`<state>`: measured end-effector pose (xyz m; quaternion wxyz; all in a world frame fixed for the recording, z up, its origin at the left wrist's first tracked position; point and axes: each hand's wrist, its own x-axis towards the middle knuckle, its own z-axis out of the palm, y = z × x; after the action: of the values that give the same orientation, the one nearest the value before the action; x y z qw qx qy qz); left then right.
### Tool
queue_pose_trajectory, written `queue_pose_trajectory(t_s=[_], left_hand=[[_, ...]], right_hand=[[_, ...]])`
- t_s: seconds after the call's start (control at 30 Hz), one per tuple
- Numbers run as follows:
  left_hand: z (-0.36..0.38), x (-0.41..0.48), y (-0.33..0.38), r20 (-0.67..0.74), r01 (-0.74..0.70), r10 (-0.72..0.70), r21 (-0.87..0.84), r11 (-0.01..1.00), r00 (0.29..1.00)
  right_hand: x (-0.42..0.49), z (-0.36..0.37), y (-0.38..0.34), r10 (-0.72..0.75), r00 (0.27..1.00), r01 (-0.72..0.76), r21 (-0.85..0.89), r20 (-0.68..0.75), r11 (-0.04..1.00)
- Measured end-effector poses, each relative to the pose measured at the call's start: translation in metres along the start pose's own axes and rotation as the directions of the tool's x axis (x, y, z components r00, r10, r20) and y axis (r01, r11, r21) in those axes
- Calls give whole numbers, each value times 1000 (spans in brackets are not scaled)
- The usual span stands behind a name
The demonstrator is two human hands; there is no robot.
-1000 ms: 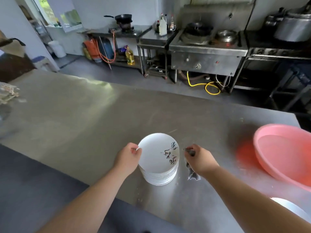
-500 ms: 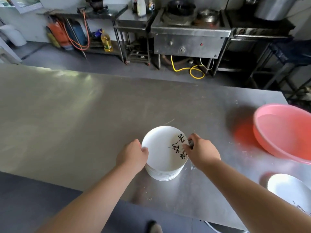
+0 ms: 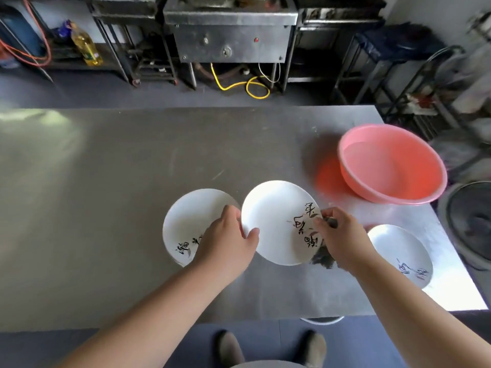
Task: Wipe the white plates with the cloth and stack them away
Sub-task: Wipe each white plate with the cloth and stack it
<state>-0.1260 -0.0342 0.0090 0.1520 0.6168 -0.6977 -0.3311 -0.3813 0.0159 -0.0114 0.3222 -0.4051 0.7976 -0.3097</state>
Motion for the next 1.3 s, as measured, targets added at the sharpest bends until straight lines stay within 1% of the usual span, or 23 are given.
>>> queue_pose_trajectory(t_s=[0.07,0.13,0.23,0.33,0.43,0.53,0.6,0.67,0.73,0.77,0.83,0.87,0.9,0.93,0.97,1.03,1.07,1.1,1.13,1.17,1.3], left_hand=[[24,-5,13,55,-11,14,-48,999,998],[52,-11,21,128,22,-10,-89,996,992],[95,-20,17,223,151,-119,-130,980,968],[131,-21,3,275,272,-229,-131,953,934],[157,-17,-12,260,349,-296,-187,918,919],[173,-11,-24,224,384,-342,-188,904,913],[180,-7,-28,205,396,-358,-192,898,911],[185,-6,-31,178,386,-355,-187,903,918],[189,-8,-34,171,359,-332,-162,919,928],[191,-10,-36,174,337,-312,-136,932,934],[193,-15,-41,145,268,-255,-78,960,956],[195,-18,-45,99,213,-209,-33,977,973],[197,-21,-49,43,138,-139,37,990,989],[198,-23,-53,6,51,-52,131,990,999],[200,-24,-58,2,-38,38,225,974,999],[202,-25,-68,70,-180,166,347,920,984],[203,-25,-75,112,-228,200,382,896,973],[204,-25,-80,148,-258,216,406,877,965],[205,-24,-85,170,-273,221,422,864,960],[206,-23,-88,172,-278,224,430,859,959],[213,-21,-88,108,-259,235,416,872,966]], right_hand=[[1,-12,25,37,999,-38,-57,-13,998],[6,-17,50,74,997,-71,-122,23,990],[15,-17,84,140,986,-114,-250,90,962],[23,-13,111,181,972,-133,-289,146,948],[30,-11,128,181,957,-104,-312,226,944],[39,-15,139,182,937,-97,-278,297,956],[44,-23,139,175,942,-111,-228,287,967],[48,-34,133,165,960,-130,-161,228,978],[48,-44,124,115,981,-100,-101,158,990],[47,-46,119,70,988,-59,-79,135,995],[40,-44,110,-83,992,93,-110,100,990],[37,-40,107,-174,980,188,-170,94,967],[33,-32,106,-264,957,285,-240,117,928],[29,-23,107,-334,926,375,-305,177,875],[25,-11,110,-366,889,450,-374,274,811],[12,17,120,-332,796,583,-497,506,642],[3,29,127,-286,750,635,-526,596,566],[-5,39,134,-233,723,657,-544,651,522],[-13,45,142,-182,721,651,-564,669,507],[-18,50,148,-143,735,630,-590,663,506],[-2,55,150,-79,829,511,-694,553,507]])
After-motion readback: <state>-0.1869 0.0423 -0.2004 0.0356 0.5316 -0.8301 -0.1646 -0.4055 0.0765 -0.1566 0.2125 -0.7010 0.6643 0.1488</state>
